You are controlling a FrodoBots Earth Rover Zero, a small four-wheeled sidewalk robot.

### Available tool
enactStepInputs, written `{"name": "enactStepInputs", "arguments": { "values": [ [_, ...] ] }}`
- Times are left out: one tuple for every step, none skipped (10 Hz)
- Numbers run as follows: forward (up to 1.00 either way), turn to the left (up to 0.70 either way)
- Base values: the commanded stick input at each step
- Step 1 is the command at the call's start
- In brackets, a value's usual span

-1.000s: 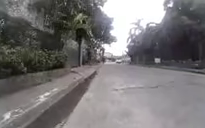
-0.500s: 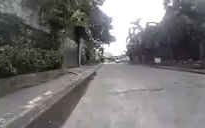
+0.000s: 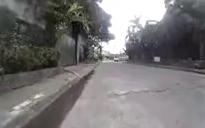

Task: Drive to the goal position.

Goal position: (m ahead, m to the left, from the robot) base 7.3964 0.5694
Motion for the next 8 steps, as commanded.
{"name": "enactStepInputs", "arguments": {
  "values": [
    [0.41,-0.38],
    [0.41,-0.35],
    [0.41,-0.18],
    [0.41,-0.01],
    [0.41,0.00],
    [0.41,0.00],
    [0.41,0.00],
    [0.41,0.00]
  ]
}}
